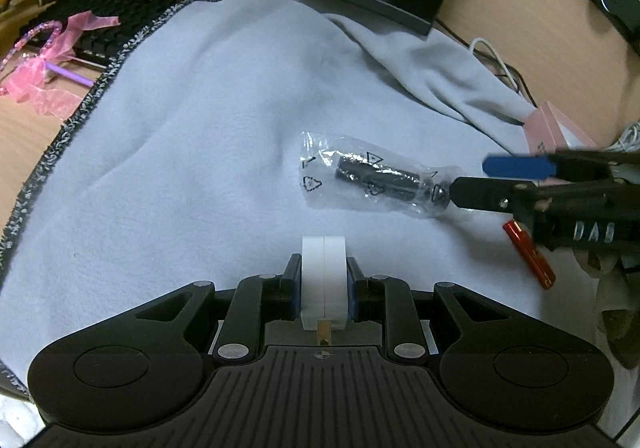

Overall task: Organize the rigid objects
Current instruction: 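Grasp the bagged black item with the right tool while the left tool holds the adapter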

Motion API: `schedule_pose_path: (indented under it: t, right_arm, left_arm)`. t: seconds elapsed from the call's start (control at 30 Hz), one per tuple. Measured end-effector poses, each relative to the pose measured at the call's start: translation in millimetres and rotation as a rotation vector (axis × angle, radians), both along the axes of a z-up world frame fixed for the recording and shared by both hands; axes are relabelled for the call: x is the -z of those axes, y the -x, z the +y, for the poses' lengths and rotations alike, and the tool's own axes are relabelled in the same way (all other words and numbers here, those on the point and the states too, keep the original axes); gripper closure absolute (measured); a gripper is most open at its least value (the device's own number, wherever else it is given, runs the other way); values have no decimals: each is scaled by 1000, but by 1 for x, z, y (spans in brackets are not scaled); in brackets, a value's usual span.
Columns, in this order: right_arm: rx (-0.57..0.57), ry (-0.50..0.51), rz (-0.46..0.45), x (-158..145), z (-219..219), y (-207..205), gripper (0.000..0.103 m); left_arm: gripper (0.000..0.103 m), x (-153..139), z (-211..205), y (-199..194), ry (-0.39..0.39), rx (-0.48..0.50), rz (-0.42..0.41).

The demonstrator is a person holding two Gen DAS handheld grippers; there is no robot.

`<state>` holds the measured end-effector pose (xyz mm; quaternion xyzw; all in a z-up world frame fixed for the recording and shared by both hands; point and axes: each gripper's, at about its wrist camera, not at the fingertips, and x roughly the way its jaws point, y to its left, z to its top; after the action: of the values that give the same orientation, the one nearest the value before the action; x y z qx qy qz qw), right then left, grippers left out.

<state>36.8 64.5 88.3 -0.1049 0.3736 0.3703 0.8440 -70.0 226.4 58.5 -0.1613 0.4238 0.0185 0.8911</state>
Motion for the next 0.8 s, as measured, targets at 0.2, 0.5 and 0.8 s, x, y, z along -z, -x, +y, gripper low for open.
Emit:
schedule_pose_path:
  t: [0.2, 0.5, 0.8]
  right_arm:
    - [-173, 98, -201, 4, 41, 4, 46]
    - [-180, 112, -18, 28, 54, -11, 70]
    - [-16, 56, 63, -9, -38, 45, 101]
  left_arm:
    - [78, -1, -3, -2, -22, 16, 9]
    - [78, -1, -9, 1, -57, 30, 9]
    - [79, -7, -47, 2, -96, 237, 47]
